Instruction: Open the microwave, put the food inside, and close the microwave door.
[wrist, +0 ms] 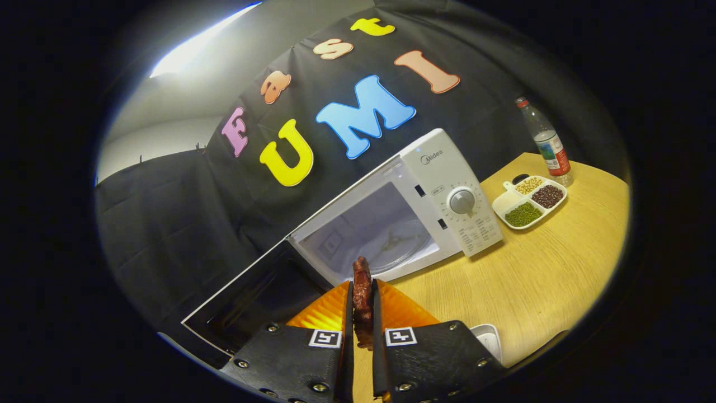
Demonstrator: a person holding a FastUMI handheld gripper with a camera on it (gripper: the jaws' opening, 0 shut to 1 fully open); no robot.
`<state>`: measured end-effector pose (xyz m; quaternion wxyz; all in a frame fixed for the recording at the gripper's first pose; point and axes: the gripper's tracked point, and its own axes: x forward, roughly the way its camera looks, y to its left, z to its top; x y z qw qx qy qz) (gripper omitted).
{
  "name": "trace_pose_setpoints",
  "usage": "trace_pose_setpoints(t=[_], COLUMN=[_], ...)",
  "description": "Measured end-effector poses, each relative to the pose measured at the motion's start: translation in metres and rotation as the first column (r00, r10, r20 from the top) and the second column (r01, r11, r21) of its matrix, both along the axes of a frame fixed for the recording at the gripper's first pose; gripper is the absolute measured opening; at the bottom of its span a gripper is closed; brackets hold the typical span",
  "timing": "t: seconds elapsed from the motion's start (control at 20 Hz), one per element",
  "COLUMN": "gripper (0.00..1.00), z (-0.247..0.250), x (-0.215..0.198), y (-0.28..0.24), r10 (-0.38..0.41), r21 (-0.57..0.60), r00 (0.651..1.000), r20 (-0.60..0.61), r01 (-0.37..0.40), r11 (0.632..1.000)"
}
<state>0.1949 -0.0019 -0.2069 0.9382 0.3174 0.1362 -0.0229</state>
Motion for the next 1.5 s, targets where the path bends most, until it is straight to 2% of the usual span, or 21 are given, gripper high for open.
trace_pose_setpoints(t=[0.2,0.5,0.65,0.9,1.1,1.25,1.45,1.5], gripper=[0.14,0.14,0.14,0.14,0.14,0.14,0.26,0.36], z=[-0.007,-0.02,-0.031,-0.038,-0.06,-0.076,-0.093,-0.086], x=[0.034,0.107,0.143,0.194,0.228,0.239,0.241,0.242], y=[0.004,0.01,0.008,0.002,-0.014,-0.027,-0.059,-0.064], r10=[-0.026,-0.083,-0.102,-0.142,-0.219,-0.248,-0.341,-0.336], r21=[-0.033,-0.05,-0.112,-0.09,0.007,-0.042,-0.185,-0.213], r00=[1.0,0.996,0.994,0.99,0.975,0.968,0.939,0.942], r20=[-0.008,-0.016,-0.031,-0.023,-0.047,-0.044,-0.05,-0.024], r01=[0.026,0.082,0.098,0.139,0.22,0.246,0.327,0.323], r11=[0.999,0.995,0.989,0.986,0.975,0.968,0.927,0.922])
